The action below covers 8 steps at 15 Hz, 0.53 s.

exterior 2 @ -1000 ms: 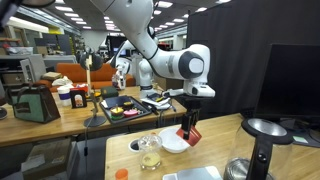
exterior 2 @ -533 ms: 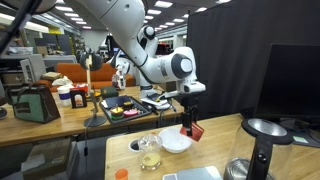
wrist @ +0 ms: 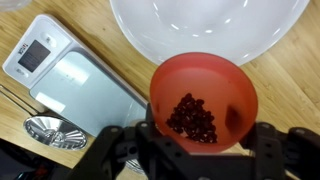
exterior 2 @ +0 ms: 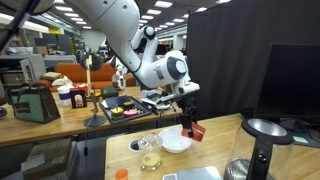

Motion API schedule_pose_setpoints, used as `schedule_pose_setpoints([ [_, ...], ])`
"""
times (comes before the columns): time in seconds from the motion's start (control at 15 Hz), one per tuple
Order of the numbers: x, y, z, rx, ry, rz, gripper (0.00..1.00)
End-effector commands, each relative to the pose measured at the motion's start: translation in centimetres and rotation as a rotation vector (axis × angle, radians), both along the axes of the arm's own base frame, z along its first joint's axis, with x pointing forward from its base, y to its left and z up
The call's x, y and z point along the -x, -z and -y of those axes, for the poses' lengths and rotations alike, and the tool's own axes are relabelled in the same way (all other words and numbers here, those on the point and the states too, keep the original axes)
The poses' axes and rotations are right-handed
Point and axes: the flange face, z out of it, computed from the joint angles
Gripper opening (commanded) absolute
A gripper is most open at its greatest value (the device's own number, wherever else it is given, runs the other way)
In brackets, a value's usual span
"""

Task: Pour the contents in the red cup into the white bowl on the left

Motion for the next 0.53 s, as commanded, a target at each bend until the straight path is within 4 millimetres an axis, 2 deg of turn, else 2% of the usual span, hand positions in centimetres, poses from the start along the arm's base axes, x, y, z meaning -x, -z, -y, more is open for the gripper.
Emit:
schedule_pose_setpoints([
  [0.0, 1.2, 0.3, -0.9, 0.061, -0.032, 0.036, 0.47],
  [0.47, 2.5, 1.2, -3.8, 0.167, -0.106, 0.082, 0.47],
])
